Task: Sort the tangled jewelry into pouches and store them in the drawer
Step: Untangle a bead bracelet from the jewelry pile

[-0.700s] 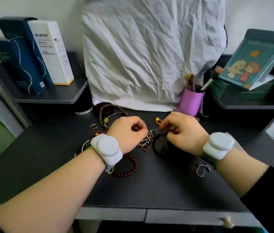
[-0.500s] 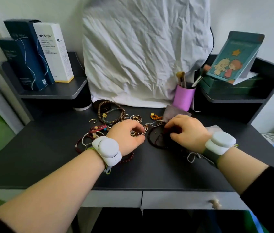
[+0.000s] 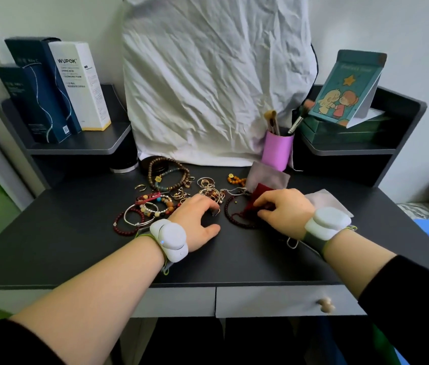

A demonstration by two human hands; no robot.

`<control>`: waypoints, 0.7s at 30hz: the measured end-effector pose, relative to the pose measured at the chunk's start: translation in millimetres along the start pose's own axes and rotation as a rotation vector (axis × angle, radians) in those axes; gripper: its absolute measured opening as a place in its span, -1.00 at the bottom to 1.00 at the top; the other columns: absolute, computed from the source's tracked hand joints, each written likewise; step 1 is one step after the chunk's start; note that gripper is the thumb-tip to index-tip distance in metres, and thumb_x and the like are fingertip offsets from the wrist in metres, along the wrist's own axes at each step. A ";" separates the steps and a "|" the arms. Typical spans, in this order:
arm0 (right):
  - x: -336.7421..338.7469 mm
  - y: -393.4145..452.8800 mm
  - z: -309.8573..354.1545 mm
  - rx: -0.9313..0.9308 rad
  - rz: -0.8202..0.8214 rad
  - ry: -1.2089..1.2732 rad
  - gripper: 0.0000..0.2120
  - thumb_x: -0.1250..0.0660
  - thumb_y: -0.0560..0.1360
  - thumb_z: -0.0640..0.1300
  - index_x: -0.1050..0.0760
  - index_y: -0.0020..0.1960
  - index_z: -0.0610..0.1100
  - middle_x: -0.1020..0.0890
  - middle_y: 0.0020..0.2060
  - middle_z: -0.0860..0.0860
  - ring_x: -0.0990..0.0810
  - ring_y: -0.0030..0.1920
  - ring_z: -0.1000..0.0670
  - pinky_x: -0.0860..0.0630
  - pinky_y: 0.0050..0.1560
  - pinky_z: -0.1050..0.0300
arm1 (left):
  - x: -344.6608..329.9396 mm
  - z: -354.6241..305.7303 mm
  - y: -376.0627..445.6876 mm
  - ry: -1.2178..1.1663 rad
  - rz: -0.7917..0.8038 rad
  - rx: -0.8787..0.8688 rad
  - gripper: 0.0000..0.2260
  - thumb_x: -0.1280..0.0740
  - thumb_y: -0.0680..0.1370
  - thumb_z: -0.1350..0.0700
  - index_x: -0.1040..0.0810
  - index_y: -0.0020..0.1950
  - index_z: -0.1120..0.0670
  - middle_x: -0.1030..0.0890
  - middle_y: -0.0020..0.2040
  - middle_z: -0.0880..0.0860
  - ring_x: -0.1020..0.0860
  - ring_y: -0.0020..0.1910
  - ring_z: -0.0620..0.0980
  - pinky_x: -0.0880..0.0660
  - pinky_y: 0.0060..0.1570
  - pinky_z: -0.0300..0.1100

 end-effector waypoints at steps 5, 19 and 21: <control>6.3 17.3 2.8 0.031 -0.176 0.040 -0.77 -0.31 0.46 0.11 -0.64 -0.11 -0.02 -0.59 -0.20 0.09 -0.54 -0.09 0.02 -0.43 -0.06 0.14 | -2.0 -1.5 12.0 0.000 0.011 0.002 -0.62 -0.36 0.50 0.04 -0.45 0.31 0.01 -0.40 0.32 -0.06 -0.35 0.33 -0.07 -0.22 0.24 -0.32; 5.3 77.1 18.3 -0.044 -0.162 -0.323 -0.76 -0.20 0.44 -0.07 -0.62 -0.01 0.05 -0.63 -0.01 -0.04 -0.51 0.05 -0.16 -0.30 -0.07 0.08 | -0.8 9.1 33.2 -0.173 -0.065 0.029 -0.73 -0.33 0.52 0.03 -0.51 0.23 -0.08 -0.46 0.23 -0.15 -0.42 0.22 -0.15 -0.27 0.10 -0.36; 16.5 77.4 24.7 -0.033 -0.259 -0.290 -0.78 -0.23 0.44 -0.05 -0.63 -0.04 0.04 -0.64 -0.05 -0.05 -0.49 0.06 -0.18 -0.27 -0.04 0.04 | 1.4 10.3 34.3 -0.228 -0.100 0.053 -0.74 -0.33 0.52 0.03 -0.51 0.22 -0.10 -0.48 0.20 -0.18 -0.45 0.15 -0.16 -0.25 0.02 -0.39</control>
Point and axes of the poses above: each hand's wrist, its own y-axis towards the middle knuckle, its own x-axis out of the back of the hand, z = x × y, the point moved 1 cm from there along y, towards the middle knuckle
